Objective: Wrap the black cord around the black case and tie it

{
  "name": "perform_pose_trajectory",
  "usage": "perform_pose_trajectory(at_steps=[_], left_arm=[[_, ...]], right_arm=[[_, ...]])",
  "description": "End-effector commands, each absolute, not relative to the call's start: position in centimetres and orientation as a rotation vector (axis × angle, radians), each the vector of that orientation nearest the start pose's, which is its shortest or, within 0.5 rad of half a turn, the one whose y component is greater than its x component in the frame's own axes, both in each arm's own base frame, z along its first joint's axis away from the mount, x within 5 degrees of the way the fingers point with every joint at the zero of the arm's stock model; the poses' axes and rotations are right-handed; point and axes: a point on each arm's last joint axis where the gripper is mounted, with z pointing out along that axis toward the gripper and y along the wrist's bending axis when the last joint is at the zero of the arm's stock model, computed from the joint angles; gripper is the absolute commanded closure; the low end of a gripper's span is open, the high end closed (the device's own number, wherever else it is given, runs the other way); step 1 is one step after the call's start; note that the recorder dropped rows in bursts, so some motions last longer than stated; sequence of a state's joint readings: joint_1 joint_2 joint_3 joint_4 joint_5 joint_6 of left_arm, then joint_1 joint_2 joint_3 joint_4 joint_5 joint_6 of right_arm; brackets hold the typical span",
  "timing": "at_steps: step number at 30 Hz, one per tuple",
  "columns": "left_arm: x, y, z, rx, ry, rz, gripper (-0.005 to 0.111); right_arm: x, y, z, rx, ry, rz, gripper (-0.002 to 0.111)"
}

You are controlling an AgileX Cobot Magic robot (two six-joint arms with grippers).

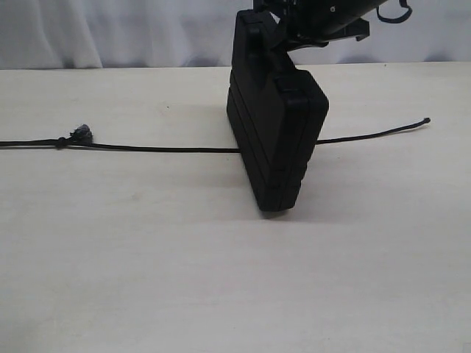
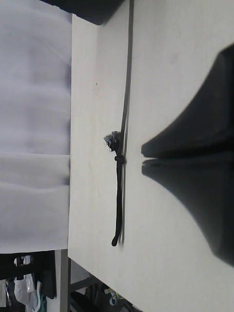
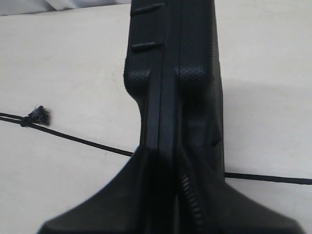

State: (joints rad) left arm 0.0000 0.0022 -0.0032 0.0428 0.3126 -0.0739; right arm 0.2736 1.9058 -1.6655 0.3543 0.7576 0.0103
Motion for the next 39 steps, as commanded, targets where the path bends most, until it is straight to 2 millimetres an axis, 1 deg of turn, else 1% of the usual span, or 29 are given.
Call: perform_pose_trajectory(at_steps=[1, 39], left_arm=[[5.43, 0.11, 18.56, -0.042, 1.789, -0.017, 0.107], [5.46, 0.12, 18.68, -0.039, 1.775, -0.014, 0.107]], right_arm=[[41.61, 13.23, 27.57, -0.160, 2.553, 0.450, 0.104], [41.61, 13.23, 27.57, -0.160, 2.553, 0.450, 0.104]])
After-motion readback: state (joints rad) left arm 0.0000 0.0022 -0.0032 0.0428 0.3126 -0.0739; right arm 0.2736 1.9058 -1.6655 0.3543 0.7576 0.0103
